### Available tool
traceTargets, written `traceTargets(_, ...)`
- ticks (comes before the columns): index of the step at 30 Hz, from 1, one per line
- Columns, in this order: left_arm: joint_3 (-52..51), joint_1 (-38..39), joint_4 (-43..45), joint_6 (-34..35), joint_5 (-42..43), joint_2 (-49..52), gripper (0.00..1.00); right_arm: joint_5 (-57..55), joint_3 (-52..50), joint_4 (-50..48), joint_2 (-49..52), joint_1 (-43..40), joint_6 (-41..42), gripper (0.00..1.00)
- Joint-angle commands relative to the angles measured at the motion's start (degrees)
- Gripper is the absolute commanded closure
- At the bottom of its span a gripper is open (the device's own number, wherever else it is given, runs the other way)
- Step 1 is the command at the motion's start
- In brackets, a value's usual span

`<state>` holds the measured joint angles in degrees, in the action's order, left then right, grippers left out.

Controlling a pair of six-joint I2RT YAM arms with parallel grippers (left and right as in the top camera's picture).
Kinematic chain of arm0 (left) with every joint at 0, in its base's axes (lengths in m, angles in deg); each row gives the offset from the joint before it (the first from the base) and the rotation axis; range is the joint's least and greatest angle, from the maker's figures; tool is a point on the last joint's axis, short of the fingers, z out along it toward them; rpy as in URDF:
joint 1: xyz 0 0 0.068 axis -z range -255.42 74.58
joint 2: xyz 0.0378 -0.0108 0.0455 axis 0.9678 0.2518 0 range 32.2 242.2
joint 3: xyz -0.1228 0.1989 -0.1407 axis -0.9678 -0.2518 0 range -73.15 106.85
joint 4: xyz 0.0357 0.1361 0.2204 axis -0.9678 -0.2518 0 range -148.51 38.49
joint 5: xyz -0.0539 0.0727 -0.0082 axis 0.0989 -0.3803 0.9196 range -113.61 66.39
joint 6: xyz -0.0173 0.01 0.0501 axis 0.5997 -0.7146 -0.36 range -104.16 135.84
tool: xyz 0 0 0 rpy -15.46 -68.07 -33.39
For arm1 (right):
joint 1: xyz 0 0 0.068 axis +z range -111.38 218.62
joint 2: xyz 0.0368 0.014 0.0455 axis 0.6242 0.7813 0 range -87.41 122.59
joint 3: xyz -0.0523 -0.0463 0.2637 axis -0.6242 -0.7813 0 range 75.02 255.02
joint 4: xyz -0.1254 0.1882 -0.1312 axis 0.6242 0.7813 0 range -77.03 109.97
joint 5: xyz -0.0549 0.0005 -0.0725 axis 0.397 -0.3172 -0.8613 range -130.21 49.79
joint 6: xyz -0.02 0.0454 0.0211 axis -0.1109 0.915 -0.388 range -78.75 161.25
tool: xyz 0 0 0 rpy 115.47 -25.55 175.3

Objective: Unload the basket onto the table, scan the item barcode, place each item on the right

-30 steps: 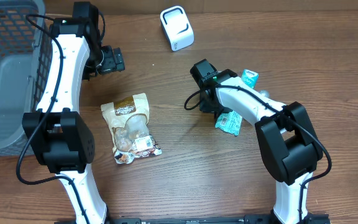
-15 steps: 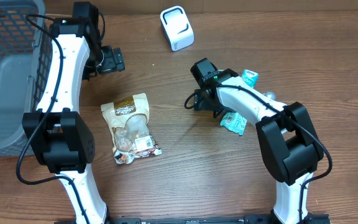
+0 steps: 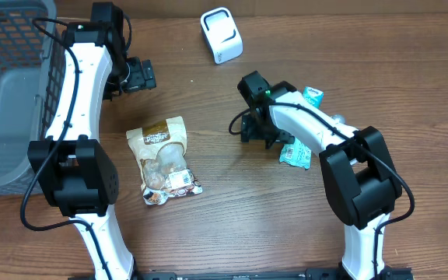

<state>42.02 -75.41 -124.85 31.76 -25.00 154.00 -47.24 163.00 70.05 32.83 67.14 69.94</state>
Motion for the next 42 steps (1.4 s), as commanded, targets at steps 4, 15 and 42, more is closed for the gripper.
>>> traceTargets(4,1.29,0.00,-0.11,-1.14,-0.52,-0.83,0.00,10.16,4.76,0.09,-0.13,2.78,-0.20,0.09)
traceTargets(15,1.29,0.00,-0.13,-1.14,-0.52,-0.83,0.00,10.78,4.72,-0.17,-0.13,3.89,-0.17,0.00)
traceTargets(42,1.27,0.00,-0.11,-1.14,-0.52,-0.83,0.01,10.75,4.72,-0.57,-0.13,3.89,-0.17,0.00)
